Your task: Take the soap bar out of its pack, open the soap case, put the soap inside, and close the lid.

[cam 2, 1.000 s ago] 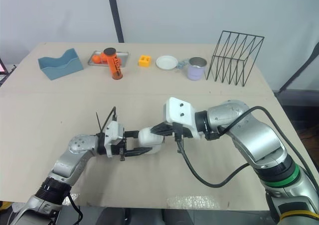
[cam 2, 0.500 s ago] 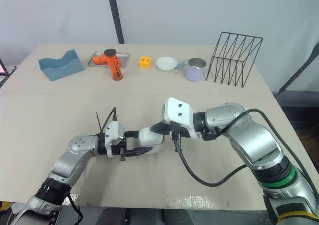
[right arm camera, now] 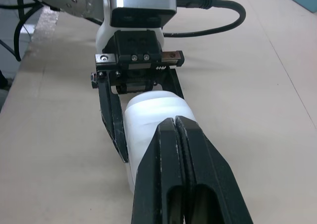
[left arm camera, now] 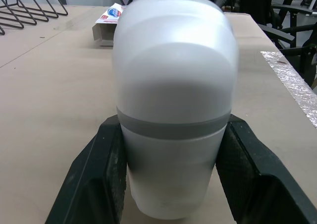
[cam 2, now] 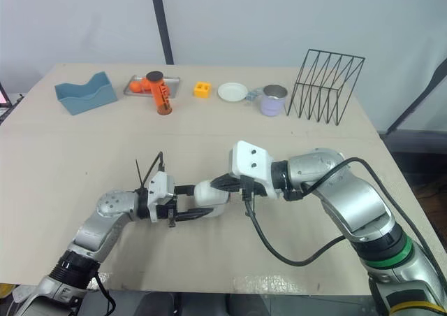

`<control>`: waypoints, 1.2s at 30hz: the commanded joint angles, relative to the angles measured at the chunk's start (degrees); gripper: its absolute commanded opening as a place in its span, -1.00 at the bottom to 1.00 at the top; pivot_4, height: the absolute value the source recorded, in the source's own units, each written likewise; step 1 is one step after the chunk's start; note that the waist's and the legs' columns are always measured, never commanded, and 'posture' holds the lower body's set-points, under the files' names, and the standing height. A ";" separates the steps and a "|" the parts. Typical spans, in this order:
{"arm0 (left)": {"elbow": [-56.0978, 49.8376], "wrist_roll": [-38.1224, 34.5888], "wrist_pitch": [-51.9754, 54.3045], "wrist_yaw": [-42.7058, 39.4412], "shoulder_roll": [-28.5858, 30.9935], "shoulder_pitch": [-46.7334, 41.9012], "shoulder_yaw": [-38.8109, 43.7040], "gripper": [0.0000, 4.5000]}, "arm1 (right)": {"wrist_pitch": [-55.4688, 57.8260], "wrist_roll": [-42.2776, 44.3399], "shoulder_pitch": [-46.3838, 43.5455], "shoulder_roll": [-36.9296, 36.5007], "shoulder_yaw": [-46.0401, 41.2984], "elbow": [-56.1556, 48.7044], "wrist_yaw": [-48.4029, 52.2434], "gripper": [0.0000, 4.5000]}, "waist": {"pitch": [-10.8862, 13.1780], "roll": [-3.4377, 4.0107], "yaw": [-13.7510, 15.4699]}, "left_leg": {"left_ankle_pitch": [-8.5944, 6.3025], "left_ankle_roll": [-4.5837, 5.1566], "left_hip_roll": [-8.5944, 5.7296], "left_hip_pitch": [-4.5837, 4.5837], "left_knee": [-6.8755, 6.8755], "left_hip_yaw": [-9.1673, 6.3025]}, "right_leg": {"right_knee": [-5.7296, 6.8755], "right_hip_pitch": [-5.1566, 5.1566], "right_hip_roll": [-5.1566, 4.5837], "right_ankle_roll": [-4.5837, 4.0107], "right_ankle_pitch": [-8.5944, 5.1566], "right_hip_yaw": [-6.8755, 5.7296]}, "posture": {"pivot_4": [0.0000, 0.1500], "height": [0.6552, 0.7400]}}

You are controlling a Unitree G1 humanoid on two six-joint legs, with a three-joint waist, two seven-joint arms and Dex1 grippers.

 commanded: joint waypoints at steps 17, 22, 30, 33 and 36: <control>-0.15 -2.19 1.92 -2.73 2.02 -1.13 1.69 -0.10 | -26.59 6.58 21.96 0.82 -15.85 15.97 20.40 0.75 | 0.28 0.13 0.09 | -0.05 0.08 -0.07 -0.13 -0.03 0.03 | -0.28 0.00 -0.05 0.01 0.04 0.03 | 1.00 1.00; -1.16 -3.05 2.51 -3.48 2.45 -0.89 2.07 -0.10 | -29.71 6.82 22.10 1.73 -16.13 18.23 21.91 0.96 | 0.28 0.13 0.15 | -0.05 0.07 -0.06 -0.14 -0.04 0.02 | -0.30 0.00 -0.03 0.04 0.03 0.01 | 1.00 1.00; -3.43 -4.47 2.74 -4.23 3.51 0.04 2.72 -0.10 | -31.87 6.88 20.90 2.10 -16.09 20.96 23.21 0.96 | 0.28 0.13 0.15 | -0.05 0.08 -0.06 -0.15 -0.04 0.02 | -0.32 0.01 -0.03 -0.02 0.06 0.01 | 1.00 1.00; -4.17 -4.91 2.90 -4.37 3.78 0.24 2.94 -0.10 | -31.57 7.05 20.59 2.33 -16.02 21.13 22.94 0.96 | 0.29 0.14 0.16 | -0.05 0.08 -0.07 -0.15 -0.04 0.02 | -0.32 0.01 -0.05 -0.02 0.06 0.02 | 1.00 1.00; -5.62 -5.62 4.12 -4.57 4.25 0.75 3.15 -0.10 | -31.95 6.73 20.62 2.18 -16.14 21.76 23.35 0.96 | 0.29 0.14 0.16 | -0.05 0.08 -0.07 -0.15 -0.04 0.02 | -0.32 0.01 -0.05 -0.04 0.07 0.02 | 1.00 1.00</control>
